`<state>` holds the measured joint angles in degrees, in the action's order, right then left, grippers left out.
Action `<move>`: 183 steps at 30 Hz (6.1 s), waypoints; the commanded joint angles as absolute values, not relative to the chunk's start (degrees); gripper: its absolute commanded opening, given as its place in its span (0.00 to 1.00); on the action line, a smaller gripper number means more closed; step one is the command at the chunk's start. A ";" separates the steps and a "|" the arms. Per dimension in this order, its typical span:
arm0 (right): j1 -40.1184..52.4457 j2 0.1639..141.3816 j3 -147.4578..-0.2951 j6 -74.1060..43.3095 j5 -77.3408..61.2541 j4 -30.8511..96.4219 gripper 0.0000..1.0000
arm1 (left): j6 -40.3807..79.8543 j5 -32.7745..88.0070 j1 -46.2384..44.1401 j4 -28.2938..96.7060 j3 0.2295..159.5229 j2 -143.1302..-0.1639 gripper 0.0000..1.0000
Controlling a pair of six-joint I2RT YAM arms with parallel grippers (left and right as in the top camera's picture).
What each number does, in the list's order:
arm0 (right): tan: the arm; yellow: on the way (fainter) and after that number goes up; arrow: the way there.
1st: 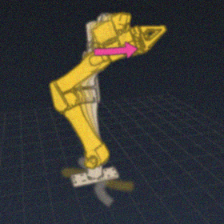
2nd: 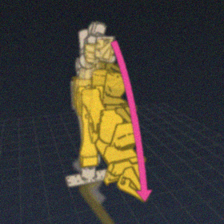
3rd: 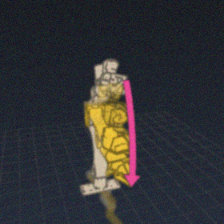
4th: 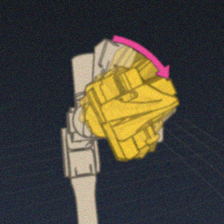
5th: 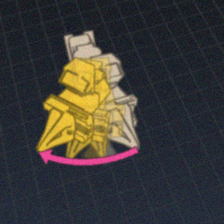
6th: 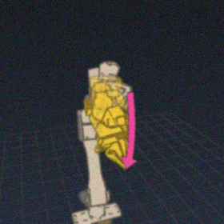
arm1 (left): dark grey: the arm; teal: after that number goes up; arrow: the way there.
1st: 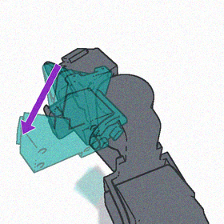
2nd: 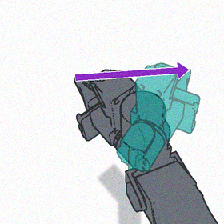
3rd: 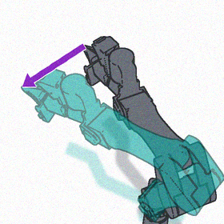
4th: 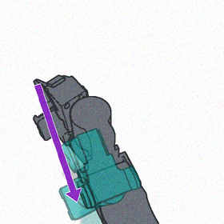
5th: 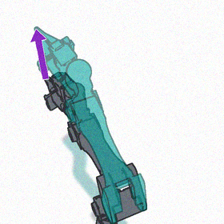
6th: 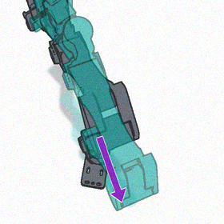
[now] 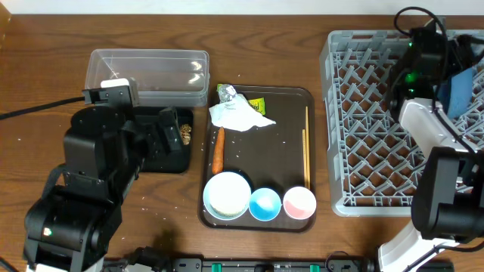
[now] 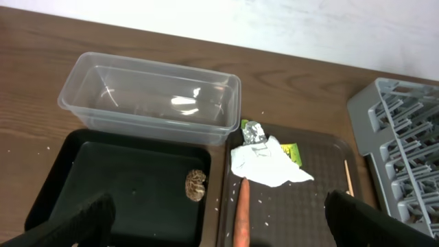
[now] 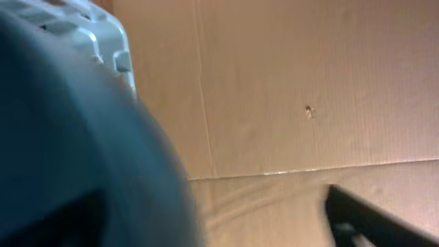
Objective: Sort waste into correct bins and load items into the dishwasher rack
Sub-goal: 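Place the blue plate upright in the dish rack with the right gripper, then grasp the light-blue cup with the left gripper and lift it, then pass the light-blue cup from the left gripper to the right gripper, then set the light-blue cup upside down in the dish rack, right gripper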
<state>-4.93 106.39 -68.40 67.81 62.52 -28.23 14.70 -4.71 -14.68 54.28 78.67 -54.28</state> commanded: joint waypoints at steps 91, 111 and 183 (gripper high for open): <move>8.69 85.82 -69.73 -14.13 -19.88 45.67 0.81 | -5.96 14.09 -43.59 55.96 66.72 -98.98 0.47; 8.64 85.82 -69.76 4.67 -46.96 44.69 0.86 | -4.25 26.76 -23.16 60.47 78.26 -79.83 0.06; -36.27 85.01 -69.65 -19.70 -4.25 62.13 0.76 | -4.93 63.07 -4.14 56.66 78.24 -80.05 0.98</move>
